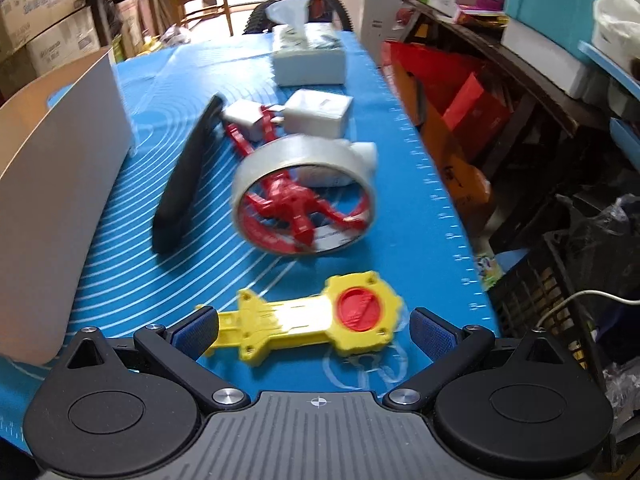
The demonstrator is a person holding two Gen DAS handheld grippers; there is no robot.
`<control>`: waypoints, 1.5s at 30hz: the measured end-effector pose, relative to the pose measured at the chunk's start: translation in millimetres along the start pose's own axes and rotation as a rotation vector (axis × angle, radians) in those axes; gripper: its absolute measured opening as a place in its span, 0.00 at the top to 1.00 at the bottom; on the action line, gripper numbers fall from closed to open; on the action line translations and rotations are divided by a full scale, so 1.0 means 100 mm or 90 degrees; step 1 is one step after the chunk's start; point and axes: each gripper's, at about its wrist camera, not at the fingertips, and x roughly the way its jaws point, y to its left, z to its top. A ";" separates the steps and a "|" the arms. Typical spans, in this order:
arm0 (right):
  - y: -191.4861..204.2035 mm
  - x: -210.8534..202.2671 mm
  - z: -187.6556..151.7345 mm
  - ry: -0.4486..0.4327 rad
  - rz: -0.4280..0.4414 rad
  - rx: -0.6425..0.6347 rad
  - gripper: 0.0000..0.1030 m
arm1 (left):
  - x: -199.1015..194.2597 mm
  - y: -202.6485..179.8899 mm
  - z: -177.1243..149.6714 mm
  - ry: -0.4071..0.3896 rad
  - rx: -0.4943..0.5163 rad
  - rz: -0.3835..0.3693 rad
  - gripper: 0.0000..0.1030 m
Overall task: Organize rigid objects
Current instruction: 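Grasp the basket rim with the left tool while the right tool grasps the yellow tool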
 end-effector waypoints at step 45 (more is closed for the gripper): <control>-0.16 0.24 0.20 0.121 -0.074 0.347 0.44 | 0.10 -0.04 -0.01 0.022 -0.004 -0.036 0.94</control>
